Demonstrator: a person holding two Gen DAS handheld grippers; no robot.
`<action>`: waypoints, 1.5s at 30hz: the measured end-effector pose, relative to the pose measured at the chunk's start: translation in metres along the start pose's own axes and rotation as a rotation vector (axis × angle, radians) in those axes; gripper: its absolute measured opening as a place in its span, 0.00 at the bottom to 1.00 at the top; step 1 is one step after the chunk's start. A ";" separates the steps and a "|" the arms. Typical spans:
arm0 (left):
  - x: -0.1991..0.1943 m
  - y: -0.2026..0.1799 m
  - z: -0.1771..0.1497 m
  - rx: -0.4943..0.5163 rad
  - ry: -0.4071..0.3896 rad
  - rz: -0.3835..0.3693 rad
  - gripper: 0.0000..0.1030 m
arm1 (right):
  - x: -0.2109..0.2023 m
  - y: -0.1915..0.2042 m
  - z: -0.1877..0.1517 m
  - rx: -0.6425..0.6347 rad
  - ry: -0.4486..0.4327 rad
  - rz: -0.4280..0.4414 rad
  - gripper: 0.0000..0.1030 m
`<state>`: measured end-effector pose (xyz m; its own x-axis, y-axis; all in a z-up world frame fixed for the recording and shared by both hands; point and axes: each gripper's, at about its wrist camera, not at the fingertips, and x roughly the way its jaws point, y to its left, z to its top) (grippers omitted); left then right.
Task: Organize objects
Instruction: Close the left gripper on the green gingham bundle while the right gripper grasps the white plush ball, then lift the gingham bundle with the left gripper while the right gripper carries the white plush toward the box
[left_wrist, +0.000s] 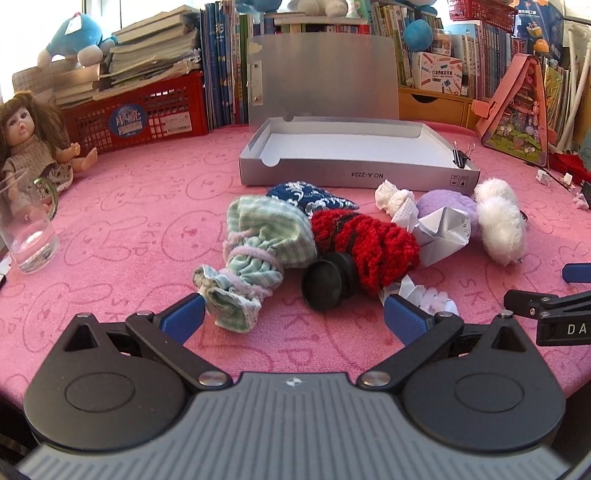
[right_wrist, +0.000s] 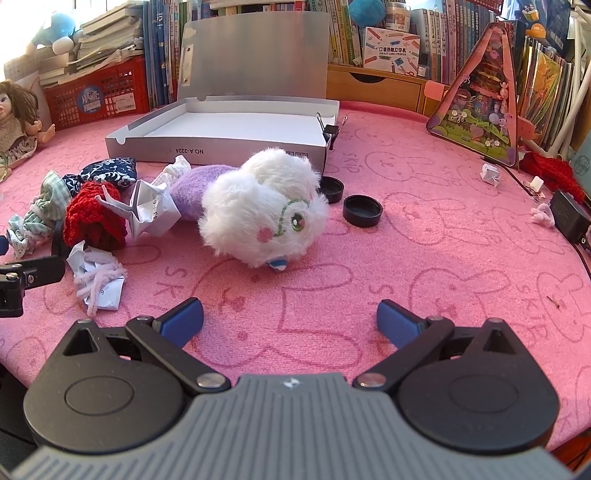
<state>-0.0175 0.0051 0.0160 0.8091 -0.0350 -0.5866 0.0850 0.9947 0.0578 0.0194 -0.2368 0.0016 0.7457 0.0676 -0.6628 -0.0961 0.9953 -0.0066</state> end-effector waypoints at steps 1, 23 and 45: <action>-0.003 0.001 0.002 0.014 -0.023 0.009 1.00 | 0.000 -0.001 0.001 -0.002 -0.010 0.009 1.00; 0.019 0.039 0.015 -0.043 -0.032 -0.046 0.62 | 0.016 -0.015 0.027 -0.143 -0.180 0.176 0.93; 0.028 0.040 0.016 -0.104 -0.014 -0.095 0.44 | 0.019 -0.022 0.040 -0.121 -0.163 0.267 0.63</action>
<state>0.0178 0.0427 0.0153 0.8081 -0.1303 -0.5744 0.1017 0.9914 -0.0819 0.0625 -0.2546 0.0193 0.7783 0.3450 -0.5247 -0.3726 0.9263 0.0564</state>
